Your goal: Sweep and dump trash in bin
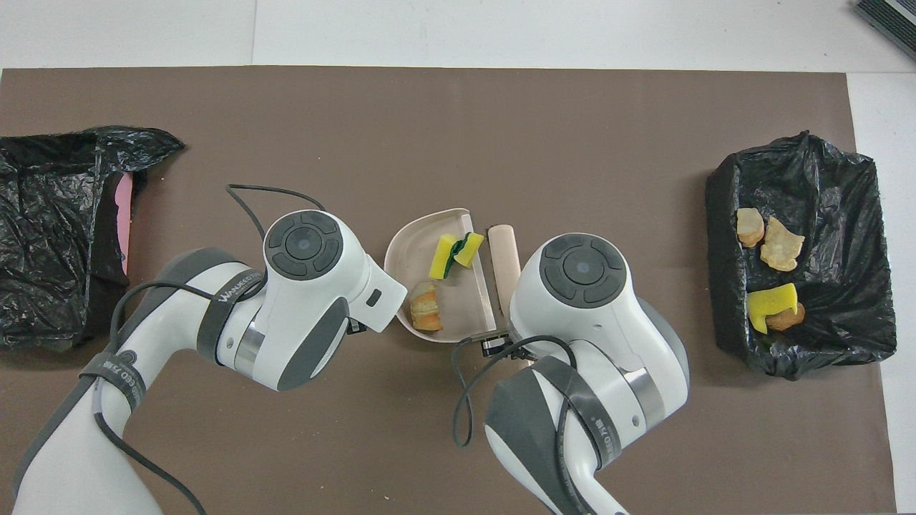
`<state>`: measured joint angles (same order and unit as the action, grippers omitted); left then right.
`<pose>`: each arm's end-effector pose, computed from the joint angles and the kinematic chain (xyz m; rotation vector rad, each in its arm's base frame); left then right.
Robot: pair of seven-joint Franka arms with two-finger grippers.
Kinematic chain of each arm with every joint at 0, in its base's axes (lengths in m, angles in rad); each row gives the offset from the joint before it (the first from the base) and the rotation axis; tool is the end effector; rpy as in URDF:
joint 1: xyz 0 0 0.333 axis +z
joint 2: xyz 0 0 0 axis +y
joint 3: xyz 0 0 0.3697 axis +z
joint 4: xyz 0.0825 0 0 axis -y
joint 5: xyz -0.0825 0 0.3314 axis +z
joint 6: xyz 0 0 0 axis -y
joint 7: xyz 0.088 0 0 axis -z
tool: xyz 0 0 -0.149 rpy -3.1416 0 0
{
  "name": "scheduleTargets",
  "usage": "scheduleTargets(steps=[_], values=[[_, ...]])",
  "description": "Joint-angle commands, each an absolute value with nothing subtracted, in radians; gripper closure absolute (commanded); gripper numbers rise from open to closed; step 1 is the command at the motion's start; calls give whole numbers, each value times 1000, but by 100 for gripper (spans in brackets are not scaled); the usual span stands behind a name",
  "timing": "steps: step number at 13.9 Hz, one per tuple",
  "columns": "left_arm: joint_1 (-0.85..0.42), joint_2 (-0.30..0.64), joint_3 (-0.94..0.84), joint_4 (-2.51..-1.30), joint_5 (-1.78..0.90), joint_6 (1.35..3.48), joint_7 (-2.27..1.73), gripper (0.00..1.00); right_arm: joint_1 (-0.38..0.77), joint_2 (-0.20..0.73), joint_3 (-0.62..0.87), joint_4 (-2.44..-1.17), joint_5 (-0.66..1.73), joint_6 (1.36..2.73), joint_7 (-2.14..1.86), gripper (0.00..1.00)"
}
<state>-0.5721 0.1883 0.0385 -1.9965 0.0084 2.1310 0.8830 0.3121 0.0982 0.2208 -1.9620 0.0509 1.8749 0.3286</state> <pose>0.4721 -0.2792 0.4038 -2.3762 2.0460 0.0868 0.4365 0.2608 0.4486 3.0992 0.2883 -0.3044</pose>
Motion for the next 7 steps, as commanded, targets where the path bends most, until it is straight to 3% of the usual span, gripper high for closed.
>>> scheduleTargets(steps=[1,4,7], values=[[-575,163,40,-2042,17,2155,873,100,269,213,229,-1864,-28,1884,253,100],[-580,161,40,-2040,17,2154,804,100,271,340,236,-1799,-8,1955,256,100],[-578,161,40,-2042,17,2152,804,100,314,339,241,-1822,81,1925,262,100]])
